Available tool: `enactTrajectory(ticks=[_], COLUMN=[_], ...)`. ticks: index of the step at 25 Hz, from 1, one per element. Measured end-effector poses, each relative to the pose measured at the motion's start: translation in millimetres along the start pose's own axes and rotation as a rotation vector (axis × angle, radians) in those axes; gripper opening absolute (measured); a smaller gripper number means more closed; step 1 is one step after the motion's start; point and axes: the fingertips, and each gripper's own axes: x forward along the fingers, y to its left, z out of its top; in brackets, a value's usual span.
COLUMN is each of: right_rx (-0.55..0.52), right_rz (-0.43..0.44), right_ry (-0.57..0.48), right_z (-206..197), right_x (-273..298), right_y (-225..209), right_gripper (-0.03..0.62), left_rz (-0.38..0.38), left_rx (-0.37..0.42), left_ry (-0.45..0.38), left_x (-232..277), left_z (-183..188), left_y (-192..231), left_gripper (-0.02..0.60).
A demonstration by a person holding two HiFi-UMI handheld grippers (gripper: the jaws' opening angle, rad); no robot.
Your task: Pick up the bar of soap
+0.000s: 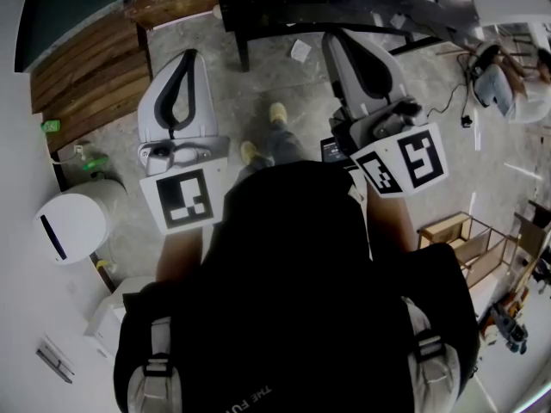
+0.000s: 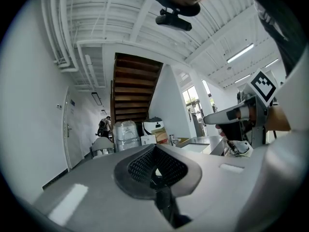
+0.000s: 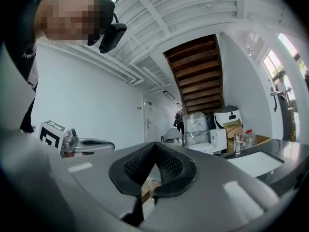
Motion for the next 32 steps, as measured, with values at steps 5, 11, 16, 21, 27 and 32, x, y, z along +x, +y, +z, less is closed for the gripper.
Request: enactTrajectory(ticks=[5,11,16,21,27,32], right_rx=[0.010,0.032,0.052,0.076,0.091,0.098], right_rz=[0.013,0.031,0.053,0.075,0.097,0.109], right_ry=[-0.015,-0.027,-0.030,-0.023,-0.033,-0.032], right_z=[4,11,11,9,11,10], right_x=[11,25,40,52,65,69], right_y=[-27,-75,-109,-138,-167,-187], right_gripper=[0.012,0.012,0.012,0.012,0.012,0.012], left_rz=[0.009,0.019,0.038,0.060,0.074,0.083], left_rx=[0.026,0.039,0.046,0.058,0.082,0.084], left_ry=[0.005,0.014,0.023,0.041,0.058,0.069], left_x=[25,70,105,132,161,175], left_z=[5,13,17,18,20,18], left_y=[-7,-23,-30,-37,-44,-53], left_gripper=[0.000,0.000,0.000,0.000,0.000,0.000])
